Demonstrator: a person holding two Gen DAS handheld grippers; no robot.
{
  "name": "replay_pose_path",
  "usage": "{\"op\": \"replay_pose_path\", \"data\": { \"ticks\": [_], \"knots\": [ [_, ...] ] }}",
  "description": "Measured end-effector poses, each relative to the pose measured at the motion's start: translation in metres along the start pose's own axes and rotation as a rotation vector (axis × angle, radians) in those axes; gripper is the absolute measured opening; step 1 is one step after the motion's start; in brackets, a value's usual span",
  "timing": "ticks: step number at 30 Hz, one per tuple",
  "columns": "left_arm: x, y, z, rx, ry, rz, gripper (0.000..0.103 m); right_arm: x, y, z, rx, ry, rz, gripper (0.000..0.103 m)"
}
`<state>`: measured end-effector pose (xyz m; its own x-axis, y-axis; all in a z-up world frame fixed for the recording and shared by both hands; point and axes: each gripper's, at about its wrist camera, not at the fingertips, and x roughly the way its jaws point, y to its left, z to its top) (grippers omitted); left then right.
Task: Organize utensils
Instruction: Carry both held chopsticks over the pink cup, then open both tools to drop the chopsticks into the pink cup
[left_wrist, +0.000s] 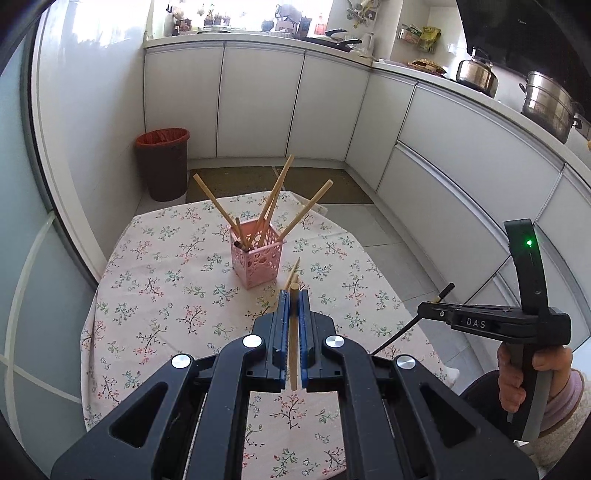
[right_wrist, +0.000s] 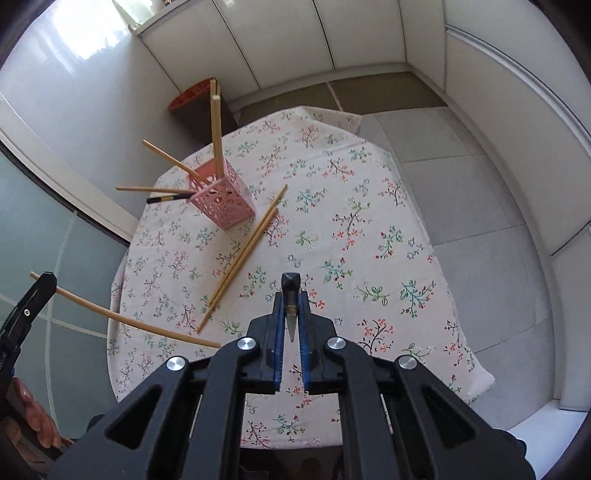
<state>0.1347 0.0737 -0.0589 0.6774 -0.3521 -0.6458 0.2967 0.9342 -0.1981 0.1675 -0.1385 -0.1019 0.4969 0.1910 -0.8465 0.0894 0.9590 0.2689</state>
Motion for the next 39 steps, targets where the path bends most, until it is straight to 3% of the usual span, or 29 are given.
{"op": "replay_pose_path", "data": {
  "ticks": [9, 16, 25, 33, 36, 37, 39],
  "knots": [
    [-0.022, -0.006, 0.075, 0.017, -0.119, -0.016, 0.004, -0.082, 0.045, 0.066, -0.085, -0.206, 0.103, 0.007],
    [-0.023, -0.002, 0.126, 0.014, -0.204, 0.032, 0.004, -0.100, 0.075, 0.111, -0.130, -0.318, 0.133, 0.007],
    [0.018, 0.007, 0.162, 0.015, -0.242, 0.129, 0.004, -0.054, 0.107, 0.149, -0.173, -0.375, 0.100, 0.007],
    [0.070, 0.028, 0.155, 0.001, -0.197, 0.160, 0.004, 0.017, 0.123, 0.166, -0.207, -0.330, 0.070, 0.007],
    [0.094, 0.039, 0.149, -0.008, -0.130, 0.137, 0.006, 0.040, 0.124, 0.165, -0.218, -0.316, 0.062, 0.007],
    [0.100, 0.043, 0.148, -0.010, -0.111, 0.120, 0.007, 0.046, 0.124, 0.165, -0.221, -0.311, 0.064, 0.007],
    [0.104, 0.050, 0.146, -0.033, -0.104, 0.120, 0.029, 0.059, 0.125, 0.166, -0.227, -0.305, 0.070, 0.007]
  ]
}}
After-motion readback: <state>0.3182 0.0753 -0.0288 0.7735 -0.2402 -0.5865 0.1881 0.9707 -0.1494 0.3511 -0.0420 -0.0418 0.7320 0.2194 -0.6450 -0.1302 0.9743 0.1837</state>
